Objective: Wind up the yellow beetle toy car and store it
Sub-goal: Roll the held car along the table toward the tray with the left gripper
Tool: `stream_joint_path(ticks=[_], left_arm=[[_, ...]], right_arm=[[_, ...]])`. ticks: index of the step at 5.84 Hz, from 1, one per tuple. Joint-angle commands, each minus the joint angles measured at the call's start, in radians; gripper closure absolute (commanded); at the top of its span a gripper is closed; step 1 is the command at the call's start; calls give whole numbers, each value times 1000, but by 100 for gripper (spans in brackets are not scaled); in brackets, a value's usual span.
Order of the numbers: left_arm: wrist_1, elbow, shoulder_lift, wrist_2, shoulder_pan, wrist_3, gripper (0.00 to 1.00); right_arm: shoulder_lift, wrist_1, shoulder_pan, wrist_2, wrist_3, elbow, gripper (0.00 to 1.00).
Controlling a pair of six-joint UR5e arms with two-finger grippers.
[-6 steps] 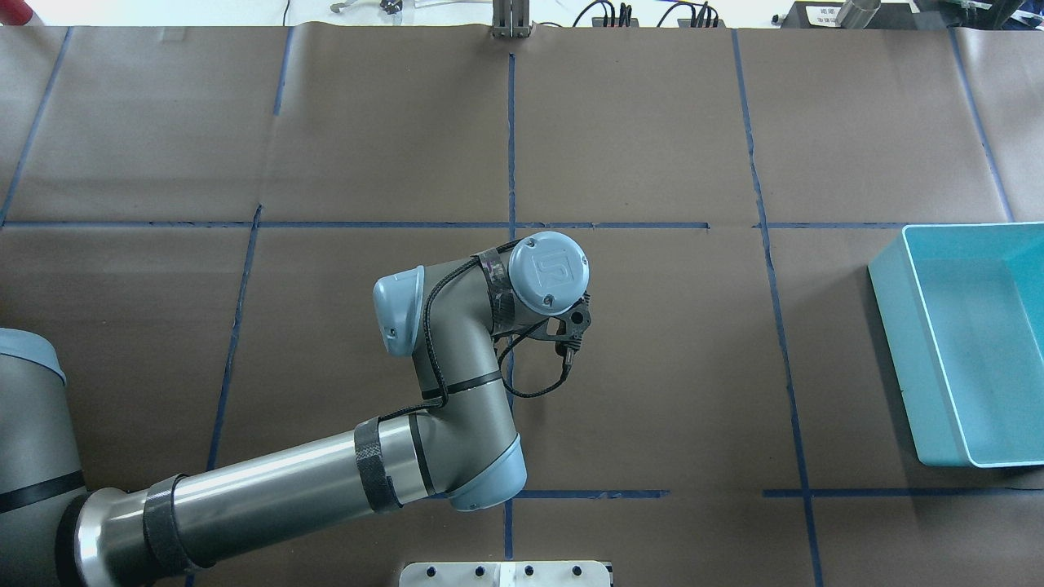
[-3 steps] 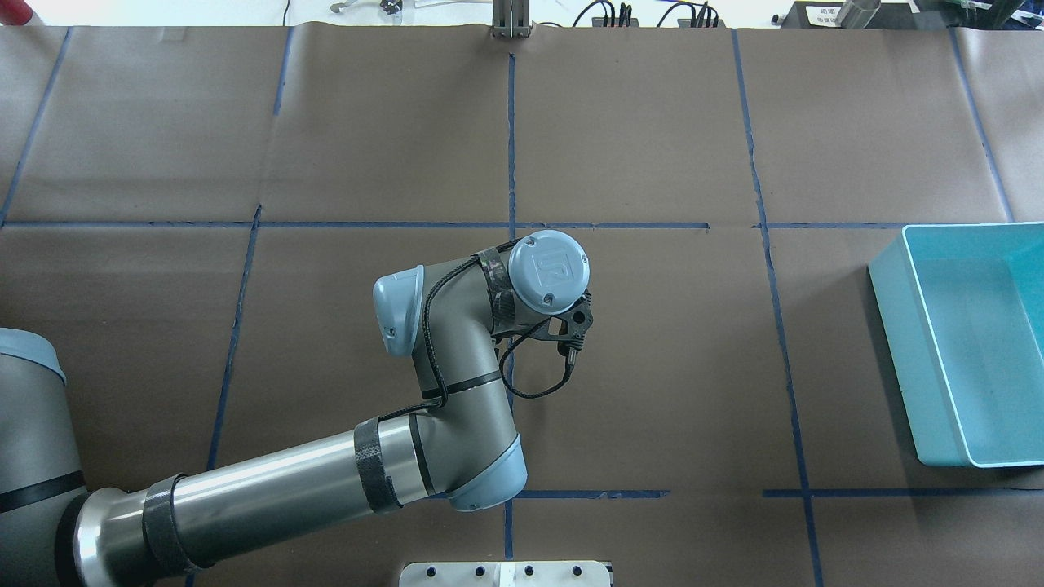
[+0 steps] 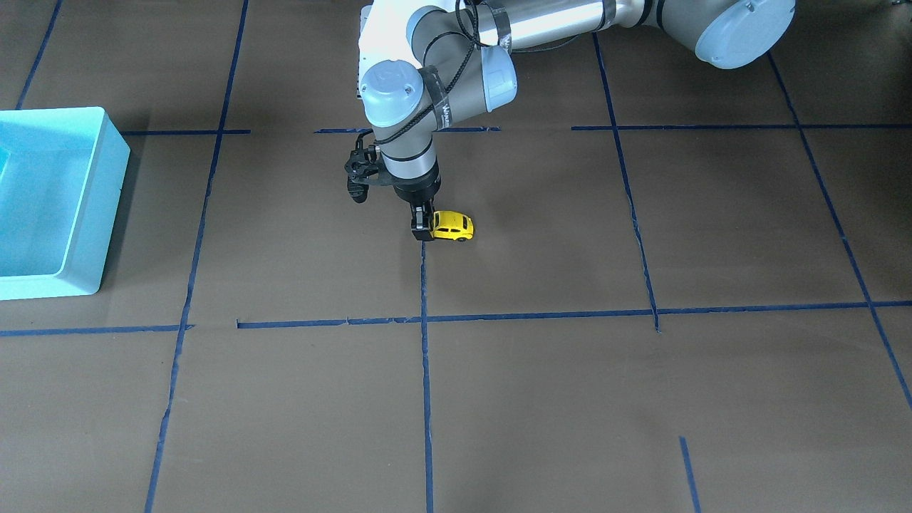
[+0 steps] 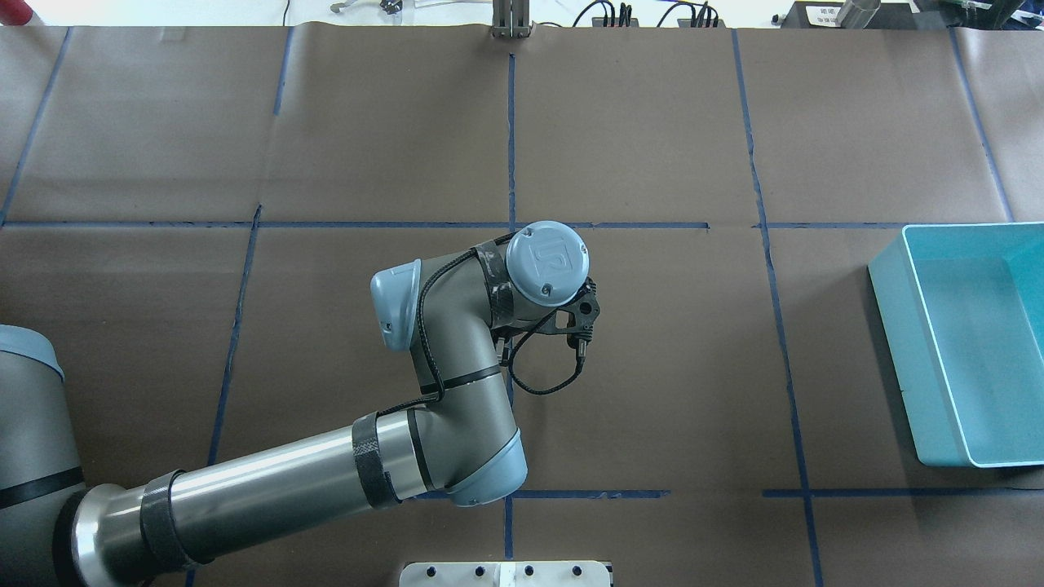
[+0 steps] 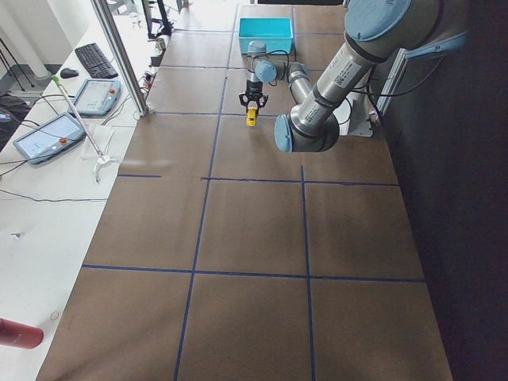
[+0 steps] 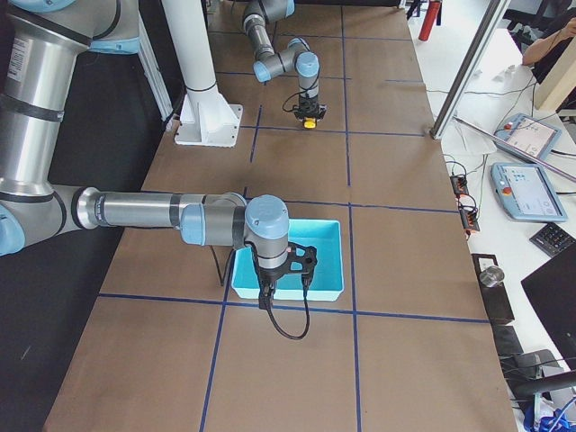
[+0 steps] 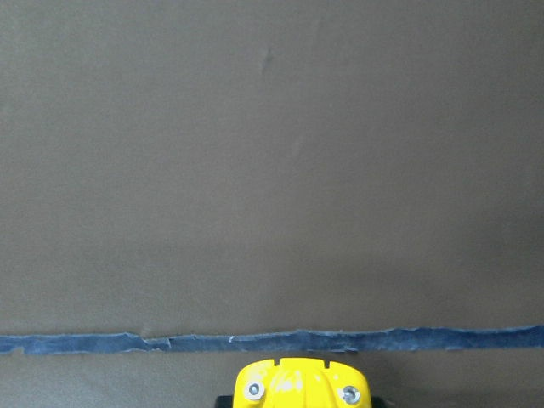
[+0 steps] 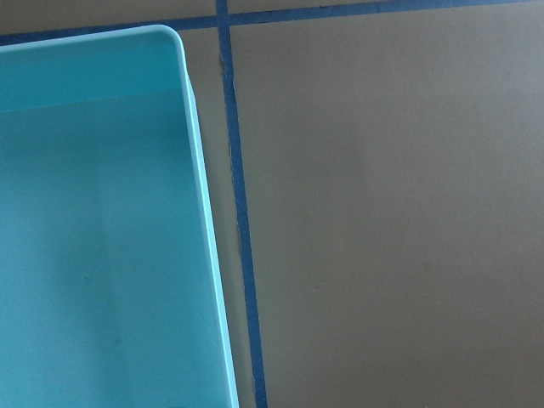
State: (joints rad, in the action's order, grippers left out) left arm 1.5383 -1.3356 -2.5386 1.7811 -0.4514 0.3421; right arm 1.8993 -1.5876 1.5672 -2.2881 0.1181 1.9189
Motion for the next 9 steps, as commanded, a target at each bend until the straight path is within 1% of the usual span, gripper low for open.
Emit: stream_joint_path(ticks=[1, 5, 7, 9], left_arm=[[93, 3, 0, 21, -6, -12, 100], [135, 22, 0, 23, -6, -12, 100], [154, 32, 1, 47, -7, -14, 100], [160, 35, 4, 46, -7, -11, 100]], right_arm=[[-2, -2, 1, -1, 0, 0, 0], [-6, 6, -1, -8, 2, 0, 0], [-6, 6, 1, -8, 2, 0, 0], [-6, 6, -1, -8, 2, -1, 0]])
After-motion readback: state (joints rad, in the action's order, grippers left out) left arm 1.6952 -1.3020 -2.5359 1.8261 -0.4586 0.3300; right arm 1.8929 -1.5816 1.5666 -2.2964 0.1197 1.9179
